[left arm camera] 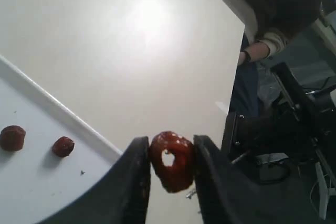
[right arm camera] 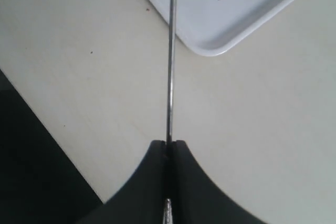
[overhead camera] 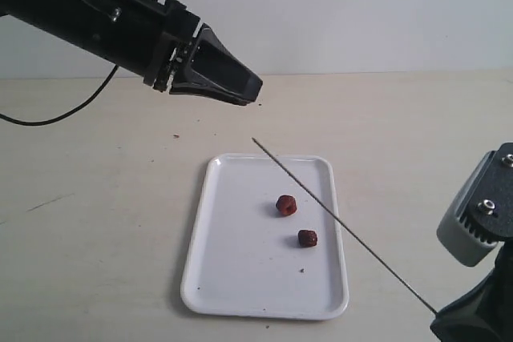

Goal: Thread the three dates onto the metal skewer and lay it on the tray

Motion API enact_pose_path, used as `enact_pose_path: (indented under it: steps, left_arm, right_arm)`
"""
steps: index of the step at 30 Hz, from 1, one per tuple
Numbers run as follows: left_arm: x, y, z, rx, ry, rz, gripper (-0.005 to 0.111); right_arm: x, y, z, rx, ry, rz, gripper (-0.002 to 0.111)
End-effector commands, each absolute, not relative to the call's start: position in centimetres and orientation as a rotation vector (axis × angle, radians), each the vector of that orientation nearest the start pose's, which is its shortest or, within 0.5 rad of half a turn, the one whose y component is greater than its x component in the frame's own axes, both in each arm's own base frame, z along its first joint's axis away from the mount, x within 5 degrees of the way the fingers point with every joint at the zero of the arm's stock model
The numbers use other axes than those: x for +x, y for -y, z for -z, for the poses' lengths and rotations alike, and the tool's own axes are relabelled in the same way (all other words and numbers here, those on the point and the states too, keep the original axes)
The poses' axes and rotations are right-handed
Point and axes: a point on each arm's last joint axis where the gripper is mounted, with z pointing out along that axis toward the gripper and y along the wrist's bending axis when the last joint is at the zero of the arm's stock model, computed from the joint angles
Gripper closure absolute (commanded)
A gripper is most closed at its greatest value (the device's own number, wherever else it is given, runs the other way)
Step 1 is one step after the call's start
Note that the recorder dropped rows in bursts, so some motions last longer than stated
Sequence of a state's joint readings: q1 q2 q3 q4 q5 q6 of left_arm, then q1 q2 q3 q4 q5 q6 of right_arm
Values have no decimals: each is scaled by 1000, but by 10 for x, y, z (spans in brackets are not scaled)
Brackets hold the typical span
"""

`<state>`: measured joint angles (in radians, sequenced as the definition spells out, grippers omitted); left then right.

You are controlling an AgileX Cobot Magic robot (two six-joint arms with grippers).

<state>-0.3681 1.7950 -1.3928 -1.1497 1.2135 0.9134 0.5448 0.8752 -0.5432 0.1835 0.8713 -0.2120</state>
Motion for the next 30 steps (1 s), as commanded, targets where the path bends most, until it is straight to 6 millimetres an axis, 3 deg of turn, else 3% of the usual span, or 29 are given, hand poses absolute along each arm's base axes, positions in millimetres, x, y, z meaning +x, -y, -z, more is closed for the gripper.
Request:
enact_pose_path:
  steps: [1, 11, 30]
  left_arm:
    - [312, 205, -293, 962, -2244, 1465, 77]
    - [312, 207, -296, 863, -2262, 1539, 77]
    - [312, 206, -295, 852, -2301, 1527, 77]
  right_arm:
    - [116, -79, -245, -836, -2529, -265, 108]
    - [122, -78, -247, -779, -2495, -225, 108]
    - [128, -81, -254, -880, -2410, -198, 108]
